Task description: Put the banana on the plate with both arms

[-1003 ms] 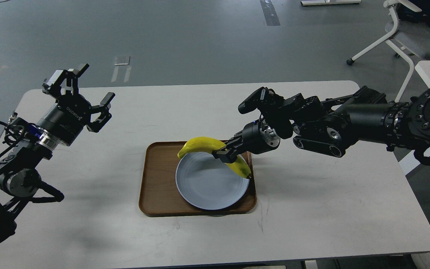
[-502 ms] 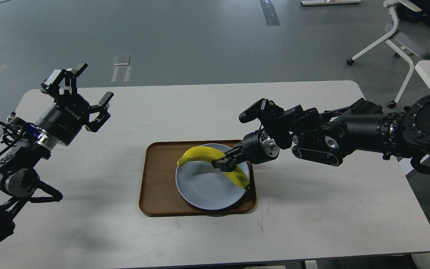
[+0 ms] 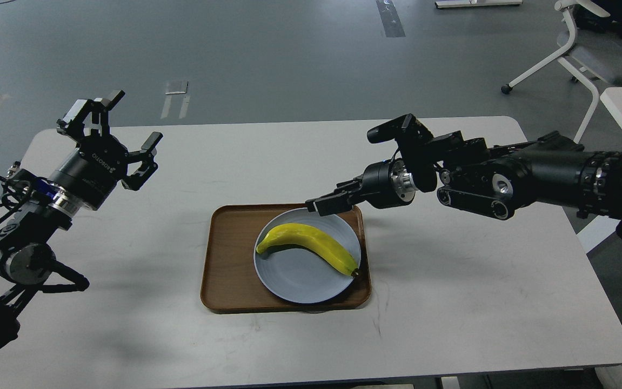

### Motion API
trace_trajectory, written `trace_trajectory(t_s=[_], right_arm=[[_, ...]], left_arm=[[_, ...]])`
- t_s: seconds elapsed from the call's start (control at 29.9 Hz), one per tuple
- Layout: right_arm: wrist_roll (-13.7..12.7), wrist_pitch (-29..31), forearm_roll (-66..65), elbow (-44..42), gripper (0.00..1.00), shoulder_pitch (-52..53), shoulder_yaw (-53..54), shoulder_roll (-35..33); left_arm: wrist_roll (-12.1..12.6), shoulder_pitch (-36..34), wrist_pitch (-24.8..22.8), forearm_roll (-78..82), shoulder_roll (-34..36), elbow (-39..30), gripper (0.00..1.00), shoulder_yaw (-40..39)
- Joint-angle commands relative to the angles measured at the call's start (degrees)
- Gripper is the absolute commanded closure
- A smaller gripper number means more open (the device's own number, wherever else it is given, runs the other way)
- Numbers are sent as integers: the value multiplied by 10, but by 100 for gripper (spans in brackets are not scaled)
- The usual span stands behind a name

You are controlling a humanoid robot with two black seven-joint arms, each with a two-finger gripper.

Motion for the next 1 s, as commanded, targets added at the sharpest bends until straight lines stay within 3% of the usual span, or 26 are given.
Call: trace_trajectory(t_s=[0.0,0.17,0.43,0.57,0.8,0.97], right_arm=[[0,0,83,-4,0,-16,84,-69],[0,-11,173,-8,0,-117,216,-125],[0,-11,238,-45,0,-295,425,-119],[0,2,289,-39,0,-327,435,-118],[0,196,441,-44,0,-373,438,-125],[0,196,458,-46,0,-398,442,-139]], left_arm=[[0,1,0,1,0,0,2,0],[0,2,0,1,-4,2,2,-3],[0,3,0,-1,-3,8,2,-7],[0,4,0,-7,-2,9,2,-8],[6,8,0,-8,-5,9,2,-8],[12,18,0,-6,-7,9,2,-7]])
